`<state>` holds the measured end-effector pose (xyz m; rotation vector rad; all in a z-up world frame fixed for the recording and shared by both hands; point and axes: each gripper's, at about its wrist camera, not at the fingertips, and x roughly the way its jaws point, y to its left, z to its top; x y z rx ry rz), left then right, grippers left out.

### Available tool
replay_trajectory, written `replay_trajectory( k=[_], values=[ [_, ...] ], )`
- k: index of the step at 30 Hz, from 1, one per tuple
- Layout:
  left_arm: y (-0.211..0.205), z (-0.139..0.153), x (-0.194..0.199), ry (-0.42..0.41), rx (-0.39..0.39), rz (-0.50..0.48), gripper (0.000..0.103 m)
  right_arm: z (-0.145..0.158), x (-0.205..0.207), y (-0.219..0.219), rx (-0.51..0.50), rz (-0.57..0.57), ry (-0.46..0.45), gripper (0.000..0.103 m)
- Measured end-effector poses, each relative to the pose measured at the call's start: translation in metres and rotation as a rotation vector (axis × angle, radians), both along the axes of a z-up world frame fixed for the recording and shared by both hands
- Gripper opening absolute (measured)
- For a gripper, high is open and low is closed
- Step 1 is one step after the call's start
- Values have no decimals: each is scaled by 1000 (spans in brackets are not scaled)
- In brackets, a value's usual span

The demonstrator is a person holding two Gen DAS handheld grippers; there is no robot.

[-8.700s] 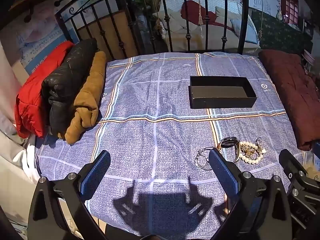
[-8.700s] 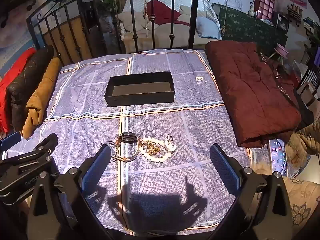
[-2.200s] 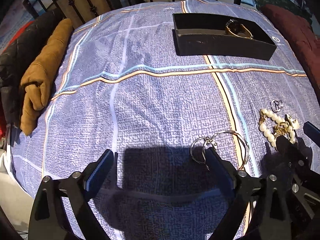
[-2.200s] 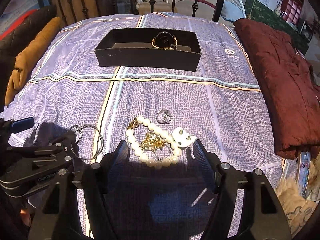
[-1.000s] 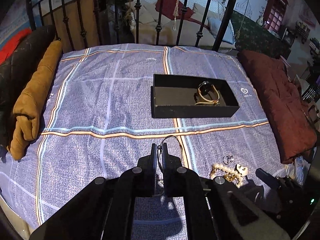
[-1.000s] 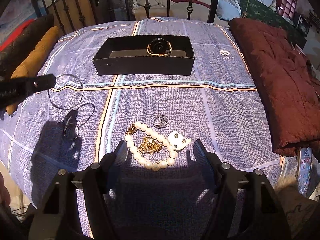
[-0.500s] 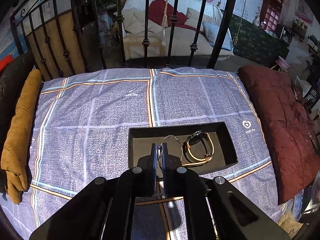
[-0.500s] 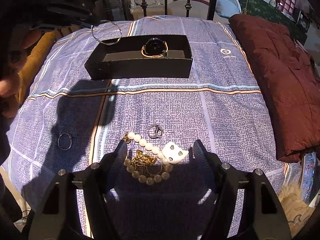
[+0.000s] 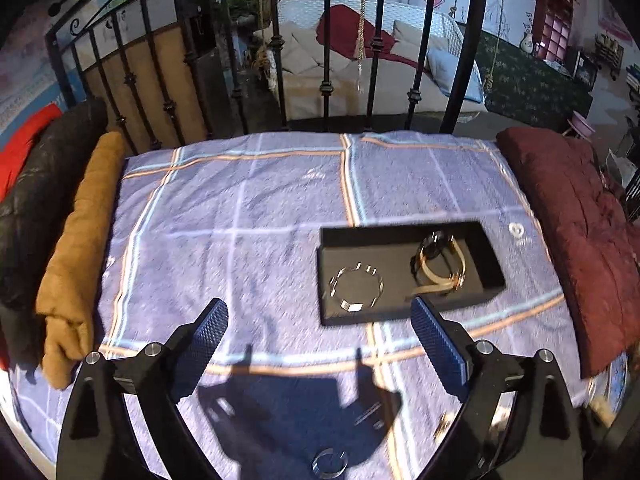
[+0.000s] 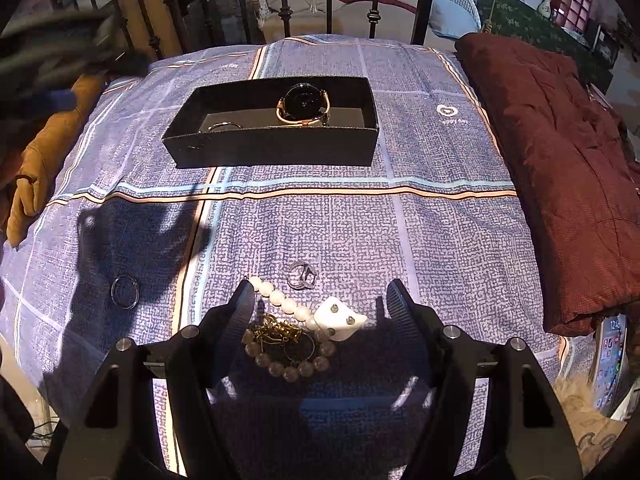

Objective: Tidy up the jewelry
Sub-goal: 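Lower the hoop earrings into the black box and open the left tool, then grasp the silver ring with the left tool and lift it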

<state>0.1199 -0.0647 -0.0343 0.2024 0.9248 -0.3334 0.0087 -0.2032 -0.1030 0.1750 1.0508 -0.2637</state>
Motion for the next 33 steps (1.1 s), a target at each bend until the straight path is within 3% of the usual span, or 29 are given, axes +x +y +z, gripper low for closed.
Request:
replay_trajectory(
  k=[1,4,6,8,14,19,21,24,33],
  values=[
    [13,-6,-14,13,12,2,90,0,-2,-1,1,-5,-2,69],
    [35,-36,-42,100,22,-2,74,-2,-8,-1,16,-16,2,69],
    [38,-57,-52,164,31,-17,52,-2,-11,4,9,-11,8,69],
    [39,-71,-56,186,41,-14,46,0,-15,9,-10,-4,14,69],
    [29,-88,-66,202,65,-35,46,-1,-27,13,-7,-15,24,70],
    [17,-95,-68,168,120,-48,48,0,-27,13,-5,-21,22,70],
    [13,-95,-70,154,133,-53,43,0,-26,12,-7,-21,24,70],
    [7,-92,-73,133,149,-70,28,-1,-26,11,-6,-24,26,70],
    [5,-62,-71,78,100,-63,28,-1,-25,8,5,-31,17,70]
  ],
)
